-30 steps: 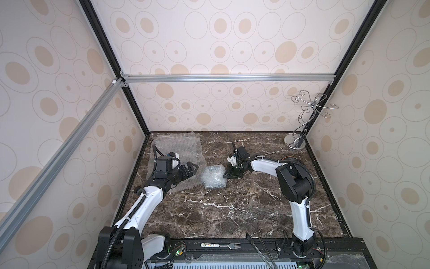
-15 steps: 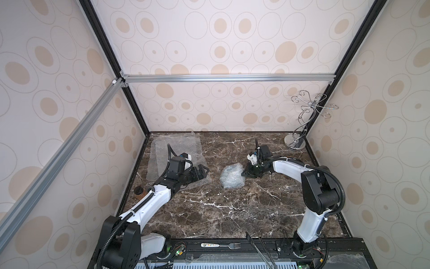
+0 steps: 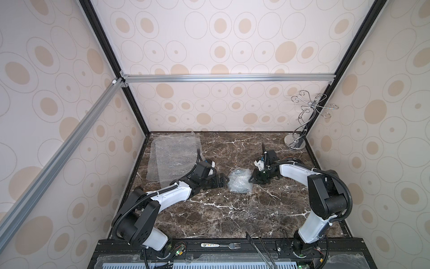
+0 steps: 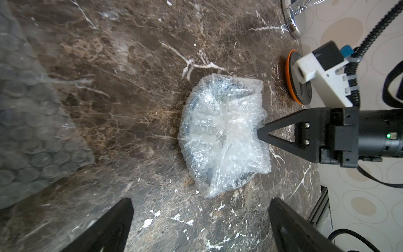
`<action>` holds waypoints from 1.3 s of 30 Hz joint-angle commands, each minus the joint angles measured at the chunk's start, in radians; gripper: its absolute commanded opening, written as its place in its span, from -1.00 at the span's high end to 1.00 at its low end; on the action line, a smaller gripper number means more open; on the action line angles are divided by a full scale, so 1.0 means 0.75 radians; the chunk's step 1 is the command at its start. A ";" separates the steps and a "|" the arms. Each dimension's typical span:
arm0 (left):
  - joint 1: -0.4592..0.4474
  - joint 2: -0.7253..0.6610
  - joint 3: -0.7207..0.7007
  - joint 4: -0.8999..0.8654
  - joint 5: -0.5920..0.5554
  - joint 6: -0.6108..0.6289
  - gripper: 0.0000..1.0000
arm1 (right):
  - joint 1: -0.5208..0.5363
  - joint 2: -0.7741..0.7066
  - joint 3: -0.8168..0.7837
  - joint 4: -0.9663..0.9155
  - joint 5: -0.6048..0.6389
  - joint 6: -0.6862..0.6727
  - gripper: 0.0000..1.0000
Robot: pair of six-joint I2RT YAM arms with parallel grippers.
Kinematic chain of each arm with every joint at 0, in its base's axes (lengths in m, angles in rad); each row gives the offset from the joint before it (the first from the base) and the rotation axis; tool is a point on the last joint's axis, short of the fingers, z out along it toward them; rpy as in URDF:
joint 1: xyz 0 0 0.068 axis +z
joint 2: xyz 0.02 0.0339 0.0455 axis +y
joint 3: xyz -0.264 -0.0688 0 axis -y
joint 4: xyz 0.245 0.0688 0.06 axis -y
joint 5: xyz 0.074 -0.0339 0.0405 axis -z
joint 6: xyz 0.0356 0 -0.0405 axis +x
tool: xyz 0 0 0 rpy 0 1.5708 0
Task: Unpack dinner plates from bubble wrap
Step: Move the bubble wrap to the center of the board, then unwrap the bubble wrap at the center of the board.
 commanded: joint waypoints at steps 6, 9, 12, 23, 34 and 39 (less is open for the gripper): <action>-0.052 0.104 0.067 0.115 -0.012 0.004 -0.82 | 0.000 -0.159 0.099 -0.219 0.184 -0.102 -0.06; -0.061 0.135 0.067 0.138 -0.011 0.021 -0.74 | 0.001 -0.223 0.081 -0.242 0.186 -0.102 -0.08; -0.067 0.178 0.079 0.152 0.004 0.038 -0.67 | 0.014 -0.262 0.068 -0.285 0.216 -0.104 -0.15; -0.074 0.286 0.132 0.194 0.009 0.092 -0.36 | 0.227 -0.257 0.074 -0.337 0.331 -0.104 -0.68; -0.078 0.349 0.147 0.222 0.001 0.094 -0.25 | 0.364 -0.194 0.095 -0.291 0.426 -0.045 -0.94; -0.077 0.383 0.170 0.234 0.003 0.087 -0.15 | 0.372 -0.146 0.126 -0.245 0.373 -0.016 -0.61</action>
